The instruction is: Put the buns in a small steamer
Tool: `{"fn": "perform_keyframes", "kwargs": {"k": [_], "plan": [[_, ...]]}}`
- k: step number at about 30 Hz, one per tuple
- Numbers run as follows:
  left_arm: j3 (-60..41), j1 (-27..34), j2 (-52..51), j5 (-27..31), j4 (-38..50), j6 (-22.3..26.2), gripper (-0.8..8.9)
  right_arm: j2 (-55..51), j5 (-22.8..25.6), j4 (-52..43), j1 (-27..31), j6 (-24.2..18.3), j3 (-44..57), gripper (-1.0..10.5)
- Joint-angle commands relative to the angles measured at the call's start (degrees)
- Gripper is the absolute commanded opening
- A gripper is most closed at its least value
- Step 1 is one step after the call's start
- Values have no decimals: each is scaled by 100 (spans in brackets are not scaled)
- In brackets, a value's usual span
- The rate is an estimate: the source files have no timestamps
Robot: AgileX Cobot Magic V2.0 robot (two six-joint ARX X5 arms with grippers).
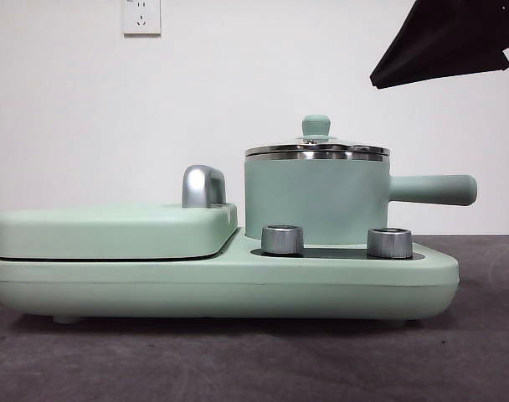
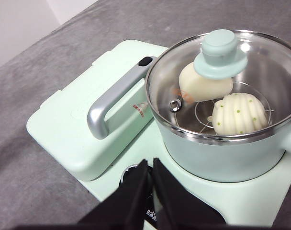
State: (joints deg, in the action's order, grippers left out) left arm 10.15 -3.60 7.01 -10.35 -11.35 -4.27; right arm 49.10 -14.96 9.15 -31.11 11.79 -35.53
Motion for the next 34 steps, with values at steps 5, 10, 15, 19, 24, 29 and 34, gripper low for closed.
{"fn": "perform_keyframes", "kwargs": {"k": [5,10,15,19,24,29,34], "plan": [[-901,170,-684,22,726,-208,7,22,-4,-61,-42,-28,-96,16],[-925,170,-629,22,481,-208,7,22,-4,-59,-42,-26,-96,17],[-925,170,-636,22,496,-208,7,22,-4,-59,-42,-26,-96,17],[-925,170,-636,20,496,-208,7,-48,61,-13,-20,-363,-96,17],[-925,170,-636,22,496,-208,7,-647,470,170,212,-1047,120,17],[-925,170,-636,22,496,-208,7,-1902,960,-348,894,-1346,1274,17],[-925,170,-636,22,496,-208,7,-3451,1073,-791,1963,-1377,2505,17]]}}
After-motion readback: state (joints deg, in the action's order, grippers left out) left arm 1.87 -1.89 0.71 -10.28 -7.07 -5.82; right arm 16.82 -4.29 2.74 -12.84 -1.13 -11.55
